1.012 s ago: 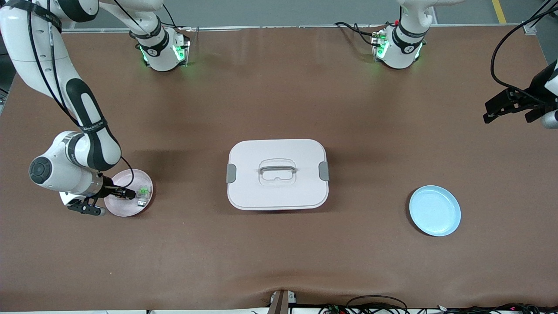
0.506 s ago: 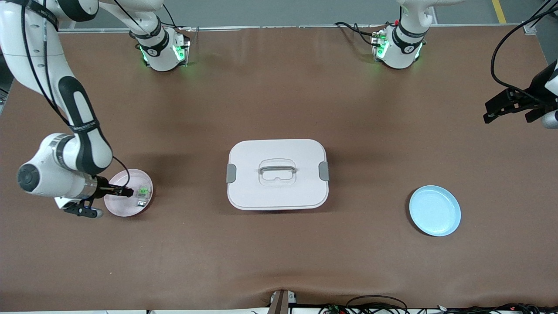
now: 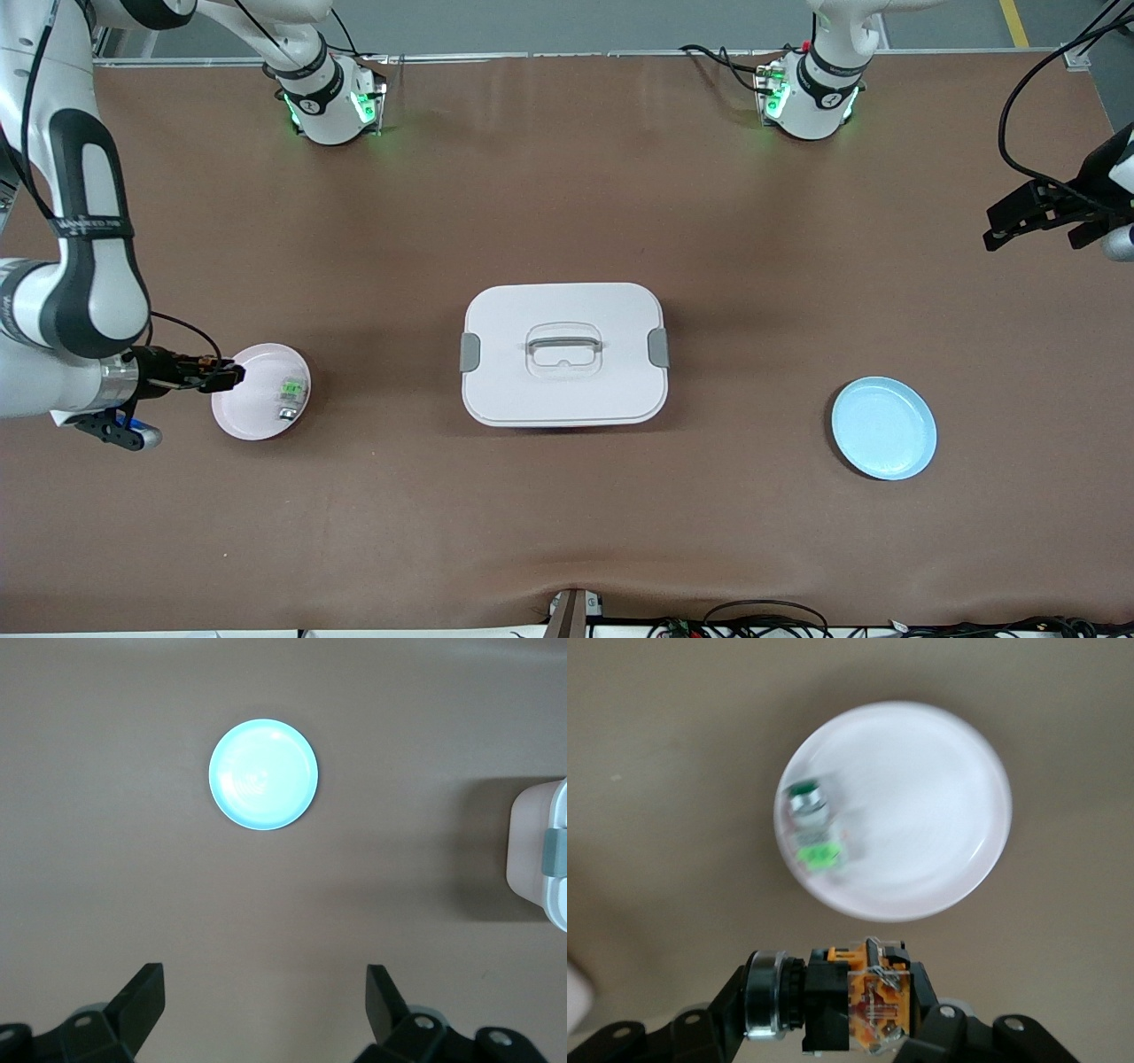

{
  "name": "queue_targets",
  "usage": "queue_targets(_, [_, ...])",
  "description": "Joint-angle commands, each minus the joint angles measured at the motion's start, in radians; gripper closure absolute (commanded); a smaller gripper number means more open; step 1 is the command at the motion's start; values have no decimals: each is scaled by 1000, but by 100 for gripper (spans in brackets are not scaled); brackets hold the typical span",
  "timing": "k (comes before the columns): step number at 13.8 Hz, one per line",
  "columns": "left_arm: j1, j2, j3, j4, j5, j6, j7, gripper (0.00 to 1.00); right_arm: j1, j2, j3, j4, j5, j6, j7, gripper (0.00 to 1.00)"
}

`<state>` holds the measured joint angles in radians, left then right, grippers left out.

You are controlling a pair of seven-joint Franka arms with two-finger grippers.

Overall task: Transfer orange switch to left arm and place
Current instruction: 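Close the right gripper on the black-and-orange switch, then lift the switch with the right gripper over the white box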

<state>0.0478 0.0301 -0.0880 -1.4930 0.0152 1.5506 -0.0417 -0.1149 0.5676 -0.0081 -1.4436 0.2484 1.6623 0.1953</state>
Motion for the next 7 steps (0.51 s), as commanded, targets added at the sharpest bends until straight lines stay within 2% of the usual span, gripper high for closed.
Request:
queue_targets(1, [6,-1,-3,7,-11,-7,8,0,8,-47,7,-3,112,-79,140,100])
queue_targets(5, [6,-1,-4,8,-17,-9,3,0,79,-98,7,-6,202,-144,376,100])
queue_targets(7, [4,-2,-6,11,-73,-39,3,0,138,-112,7,-8,250,-142,531,100])
